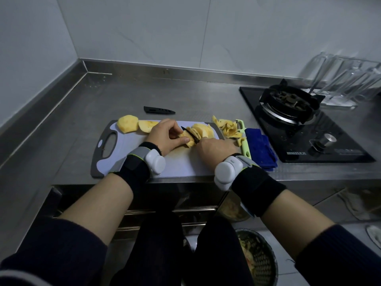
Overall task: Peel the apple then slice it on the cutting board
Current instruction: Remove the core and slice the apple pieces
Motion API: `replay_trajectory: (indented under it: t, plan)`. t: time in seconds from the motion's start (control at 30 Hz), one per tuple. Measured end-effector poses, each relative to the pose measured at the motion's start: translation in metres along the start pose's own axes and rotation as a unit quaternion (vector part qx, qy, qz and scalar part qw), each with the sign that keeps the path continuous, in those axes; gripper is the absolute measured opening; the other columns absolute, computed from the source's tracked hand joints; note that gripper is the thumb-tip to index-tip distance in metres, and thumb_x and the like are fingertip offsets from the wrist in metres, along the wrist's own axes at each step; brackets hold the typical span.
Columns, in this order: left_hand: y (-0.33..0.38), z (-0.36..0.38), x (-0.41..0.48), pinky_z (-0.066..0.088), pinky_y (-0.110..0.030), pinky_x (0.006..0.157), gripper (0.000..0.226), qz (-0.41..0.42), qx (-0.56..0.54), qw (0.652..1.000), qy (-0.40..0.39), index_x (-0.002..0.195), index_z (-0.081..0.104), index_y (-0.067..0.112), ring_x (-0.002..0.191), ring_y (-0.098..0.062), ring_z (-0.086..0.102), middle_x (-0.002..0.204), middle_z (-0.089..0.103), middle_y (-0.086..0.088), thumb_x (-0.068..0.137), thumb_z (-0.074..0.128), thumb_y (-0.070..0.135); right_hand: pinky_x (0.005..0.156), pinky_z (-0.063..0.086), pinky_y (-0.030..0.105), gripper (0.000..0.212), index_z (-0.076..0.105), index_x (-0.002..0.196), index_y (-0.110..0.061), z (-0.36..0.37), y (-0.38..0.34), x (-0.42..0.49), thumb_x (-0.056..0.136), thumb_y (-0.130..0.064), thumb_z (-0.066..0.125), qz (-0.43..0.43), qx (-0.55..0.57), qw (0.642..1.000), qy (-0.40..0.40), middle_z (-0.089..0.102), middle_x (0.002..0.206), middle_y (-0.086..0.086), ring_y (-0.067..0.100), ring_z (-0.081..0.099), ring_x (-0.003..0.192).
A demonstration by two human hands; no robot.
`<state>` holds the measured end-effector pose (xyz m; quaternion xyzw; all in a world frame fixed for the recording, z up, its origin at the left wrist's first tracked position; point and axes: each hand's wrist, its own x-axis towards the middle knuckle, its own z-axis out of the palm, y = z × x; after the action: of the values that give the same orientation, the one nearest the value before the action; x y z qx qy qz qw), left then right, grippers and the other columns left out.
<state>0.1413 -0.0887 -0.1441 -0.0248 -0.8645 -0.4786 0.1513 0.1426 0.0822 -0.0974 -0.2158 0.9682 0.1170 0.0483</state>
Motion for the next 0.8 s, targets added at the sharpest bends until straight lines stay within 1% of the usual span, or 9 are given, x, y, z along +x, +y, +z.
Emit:
replay_trajectory:
  t: [0.07,0.2,0.3,0.4,0.43,0.57,0.67,0.73,0.8]
  plan:
    - [0.0,0.0,0.0,0.051,-0.019,0.077,0.03,0.001,0.0,1.0,-0.001,0.078,0.057,0.018,0.084,-0.02,0.063,0.092,0.058,-0.001,0.071,0.086,0.021,0.067,0.039,0.035,0.019,0.054,0.107,-0.011,0.001,0.001,0.0,0.099,-0.015,0.036,-0.001,0.004,1.0,-0.005,0.064,0.1,0.003,0.024,0.06,0.084]
    - [-0.001,0.0,0.0,0.047,-0.011,0.072,0.03,0.004,0.003,1.0,0.0,0.078,0.057,0.018,0.082,-0.016,0.061,0.09,0.057,0.001,0.071,0.085,0.022,0.067,0.042,0.035,0.024,0.053,0.112,-0.009,0.008,0.005,-0.012,0.1,-0.015,0.034,-0.003,-0.004,1.0,-0.001,0.065,0.1,0.004,0.026,0.064,0.089]
    - [0.0,-0.001,0.0,0.045,-0.006,0.069,0.03,0.004,0.005,1.0,-0.002,0.077,0.056,0.019,0.08,-0.014,0.059,0.091,0.057,0.001,0.071,0.085,0.023,0.066,0.043,0.035,0.025,0.058,0.111,-0.011,0.005,0.005,-0.006,0.1,-0.015,0.036,0.0,-0.002,1.0,-0.023,0.061,0.09,0.003,0.023,0.061,0.082]
    - [0.0,0.0,0.0,0.046,-0.008,0.07,0.03,0.002,0.004,1.0,-0.003,0.077,0.056,0.02,0.083,-0.016,0.061,0.092,0.057,0.0,0.071,0.085,0.023,0.069,0.04,0.033,0.026,0.064,0.106,-0.016,0.006,0.007,0.008,0.1,-0.018,0.039,0.027,0.037,0.998,-0.042,0.064,0.098,0.0,0.022,0.061,0.088]
    - [0.0,0.0,0.0,0.047,-0.01,0.072,0.029,0.001,0.002,1.0,-0.001,0.077,0.057,0.019,0.084,-0.018,0.061,0.092,0.056,0.001,0.071,0.085,0.022,0.07,0.039,0.032,0.027,0.065,0.106,-0.018,0.006,0.008,0.011,0.101,-0.019,0.038,0.039,0.05,0.997,-0.04,0.064,0.1,0.0,0.021,0.06,0.087]
    - [0.0,0.001,-0.001,0.052,-0.016,0.079,0.031,-0.002,-0.015,1.0,-0.004,0.077,0.057,0.022,0.087,-0.019,0.064,0.095,0.056,0.0,0.069,0.087,0.018,0.068,0.04,0.034,0.025,0.061,0.104,-0.018,0.012,0.013,0.011,0.098,-0.018,0.037,0.02,0.03,0.999,-0.018,0.061,0.094,0.001,0.024,0.058,0.08]
    - [0.0,0.002,-0.001,0.051,-0.01,0.077,0.032,-0.002,-0.013,1.0,0.0,0.079,0.058,0.019,0.087,-0.018,0.064,0.093,0.054,0.003,0.068,0.087,0.017,0.067,0.046,0.036,0.019,0.058,0.099,-0.013,0.016,0.016,0.006,0.096,-0.016,0.039,0.017,0.024,1.0,0.01,0.053,0.081,0.003,0.026,0.057,0.074]
    - [0.0,0.002,-0.001,0.052,-0.014,0.079,0.032,-0.001,-0.012,1.0,0.007,0.078,0.057,0.02,0.086,-0.017,0.064,0.092,0.053,0.005,0.067,0.088,0.018,0.071,0.051,0.039,0.015,0.056,0.097,-0.009,0.015,0.016,0.004,0.096,-0.013,0.042,0.01,0.031,0.999,0.035,0.052,0.076,0.004,0.027,0.06,0.074]
    - [0.001,0.002,-0.001,0.053,-0.018,0.081,0.033,-0.004,-0.016,1.0,0.012,0.078,0.057,0.022,0.086,-0.016,0.064,0.091,0.053,0.006,0.067,0.088,0.019,0.07,0.052,0.039,0.01,0.05,0.091,-0.009,0.013,0.016,0.001,0.096,-0.011,0.042,-0.002,0.031,0.998,0.052,0.051,0.073,0.004,0.028,0.061,0.073]
